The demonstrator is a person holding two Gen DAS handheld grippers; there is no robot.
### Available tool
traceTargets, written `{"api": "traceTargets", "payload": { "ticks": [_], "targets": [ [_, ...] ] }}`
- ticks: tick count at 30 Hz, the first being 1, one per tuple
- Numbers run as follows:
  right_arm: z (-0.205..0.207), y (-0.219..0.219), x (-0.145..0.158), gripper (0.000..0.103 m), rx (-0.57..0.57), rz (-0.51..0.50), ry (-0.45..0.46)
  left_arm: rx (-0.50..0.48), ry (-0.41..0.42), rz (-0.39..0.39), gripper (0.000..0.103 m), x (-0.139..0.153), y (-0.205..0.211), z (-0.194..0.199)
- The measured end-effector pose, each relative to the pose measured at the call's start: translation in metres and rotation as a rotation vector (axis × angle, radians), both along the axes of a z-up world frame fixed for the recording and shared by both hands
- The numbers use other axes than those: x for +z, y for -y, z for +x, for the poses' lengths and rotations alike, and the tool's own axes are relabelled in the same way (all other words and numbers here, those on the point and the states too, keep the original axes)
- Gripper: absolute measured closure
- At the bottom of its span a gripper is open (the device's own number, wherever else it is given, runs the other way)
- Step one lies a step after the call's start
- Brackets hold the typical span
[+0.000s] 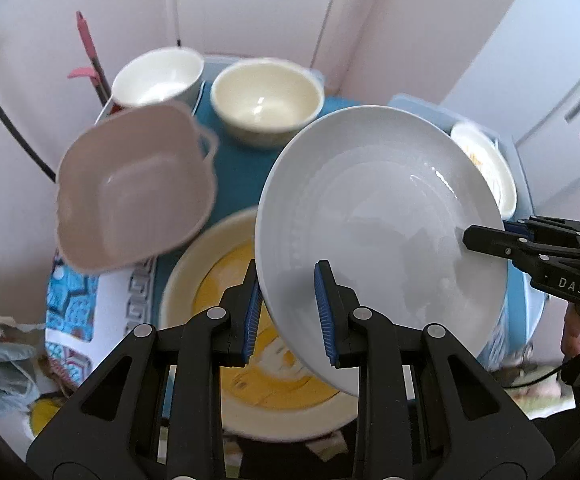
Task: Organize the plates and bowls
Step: 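Carry the white dish with both grippers and lower it onto the yellow plate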
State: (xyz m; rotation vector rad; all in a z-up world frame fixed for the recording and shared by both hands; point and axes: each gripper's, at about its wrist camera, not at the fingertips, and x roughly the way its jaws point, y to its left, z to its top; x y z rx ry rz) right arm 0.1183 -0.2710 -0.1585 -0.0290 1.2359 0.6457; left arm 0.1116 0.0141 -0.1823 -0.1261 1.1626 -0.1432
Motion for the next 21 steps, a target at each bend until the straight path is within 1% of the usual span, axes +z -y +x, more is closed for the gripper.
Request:
{"api": "traceTargets", "payload": {
  "ticks": [5,8,12,17,21],
  "targets": [
    [-0.029,-0.018,-0.014,0.084,-0.097,0.006,-0.031,-0.066,-0.036,-0.008,0.080,-0.020,-0.022,-0.015],
    [-0.042,-0.026,-0.023,0.084,-0.153,-0.011,-0.030,-0.104,-0.056,-0.020,0.080,-0.036,-0.028,-0.016],
    [-0.047,-0.028,-0.033,0.084,-0.212,-0.032,-0.029,-0.144,-0.071,-0.027,0.080,-0.055,-0.032,-0.013],
    [-0.056,-0.044,-0.037,0.084,-0.264,-0.057,-0.010,-0.187,-0.068,0.012,0.080,-0.064,-0.034,-0.005],
    [-0.063,-0.051,-0.036,0.084,-0.276,-0.090,0.013,-0.215,-0.074,0.047,0.080,-0.070,-0.033,-0.003]
  ]
}}
